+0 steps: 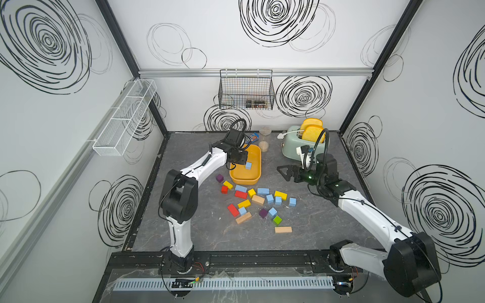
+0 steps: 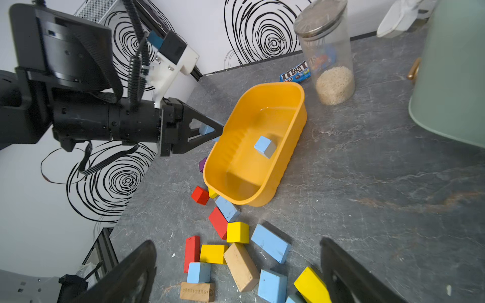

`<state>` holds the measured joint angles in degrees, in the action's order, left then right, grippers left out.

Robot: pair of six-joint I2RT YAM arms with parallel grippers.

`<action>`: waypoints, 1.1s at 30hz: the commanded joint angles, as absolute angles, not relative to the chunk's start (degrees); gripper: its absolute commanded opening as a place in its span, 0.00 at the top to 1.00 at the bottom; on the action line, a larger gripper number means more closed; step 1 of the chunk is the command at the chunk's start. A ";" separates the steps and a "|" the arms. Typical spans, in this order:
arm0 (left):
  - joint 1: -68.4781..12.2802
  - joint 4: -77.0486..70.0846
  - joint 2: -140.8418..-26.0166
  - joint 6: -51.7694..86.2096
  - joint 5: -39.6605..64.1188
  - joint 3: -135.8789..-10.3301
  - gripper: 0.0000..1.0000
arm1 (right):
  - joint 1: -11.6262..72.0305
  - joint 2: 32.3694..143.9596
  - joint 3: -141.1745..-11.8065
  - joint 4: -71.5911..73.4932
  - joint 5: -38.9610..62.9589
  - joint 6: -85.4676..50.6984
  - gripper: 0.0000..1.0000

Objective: Pick out the blue building blocks
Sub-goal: Place the building block in the storage box.

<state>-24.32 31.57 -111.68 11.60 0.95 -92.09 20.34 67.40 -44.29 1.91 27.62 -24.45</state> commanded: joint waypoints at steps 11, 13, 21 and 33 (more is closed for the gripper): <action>-23.56 29.97 -123.80 13.38 -2.79 -104.18 1.00 | 20.06 72.17 -42.54 6.67 29.95 -23.12 0.02; -23.30 30.48 -125.99 13.90 -3.71 -106.18 0.99 | 20.16 72.86 -42.33 7.31 30.78 -23.12 0.02; -22.10 28.54 -129.83 17.38 -2.72 -109.10 0.98 | 20.48 74.00 -40.74 8.95 30.86 -23.72 0.02; -22.18 29.22 -134.64 18.56 -1.78 -112.58 0.87 | 21.09 74.36 -40.08 10.02 30.34 -25.14 0.02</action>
